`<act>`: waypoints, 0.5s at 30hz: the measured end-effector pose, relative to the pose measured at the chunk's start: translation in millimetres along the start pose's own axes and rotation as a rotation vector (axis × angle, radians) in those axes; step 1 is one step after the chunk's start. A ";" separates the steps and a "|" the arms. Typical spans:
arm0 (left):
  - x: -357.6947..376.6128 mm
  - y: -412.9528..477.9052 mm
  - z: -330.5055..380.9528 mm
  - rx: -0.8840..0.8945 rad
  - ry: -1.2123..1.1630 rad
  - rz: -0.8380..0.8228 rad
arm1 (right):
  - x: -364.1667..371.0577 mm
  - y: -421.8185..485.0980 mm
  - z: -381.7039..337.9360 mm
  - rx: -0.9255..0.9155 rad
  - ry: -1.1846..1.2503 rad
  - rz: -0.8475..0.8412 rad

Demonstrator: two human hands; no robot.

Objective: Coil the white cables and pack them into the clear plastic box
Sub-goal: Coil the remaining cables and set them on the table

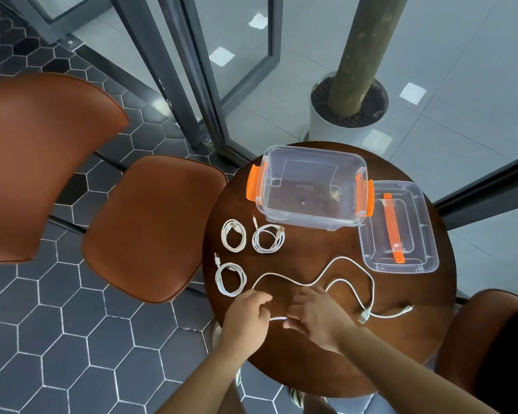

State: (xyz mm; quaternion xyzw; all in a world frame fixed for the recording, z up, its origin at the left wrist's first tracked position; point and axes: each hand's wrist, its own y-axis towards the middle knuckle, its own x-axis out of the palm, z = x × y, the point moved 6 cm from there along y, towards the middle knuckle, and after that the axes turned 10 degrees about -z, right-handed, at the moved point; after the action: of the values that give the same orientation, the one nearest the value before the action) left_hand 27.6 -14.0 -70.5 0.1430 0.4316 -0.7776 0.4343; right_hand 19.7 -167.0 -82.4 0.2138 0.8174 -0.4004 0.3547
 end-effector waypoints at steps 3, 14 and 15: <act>0.7 -1.0 6.3 0.053 -0.023 -0.095 | -17.4 -9.8 9.5 0.111 0.265 0.193; -49.7 -12.7 63.2 0.152 -0.010 0.105 | -130.9 -118.6 21.4 0.238 1.023 0.876; -53.3 -15.9 64.7 0.120 -0.041 0.133 | -136.7 -130.4 25.1 0.232 1.120 0.919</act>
State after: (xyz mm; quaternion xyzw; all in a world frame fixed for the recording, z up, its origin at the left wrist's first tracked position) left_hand 55.7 -32.1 8.0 0.1809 0.3649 -0.7743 0.4842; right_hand 37.2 -272.9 75.1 0.7440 0.6562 -0.1259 -0.0091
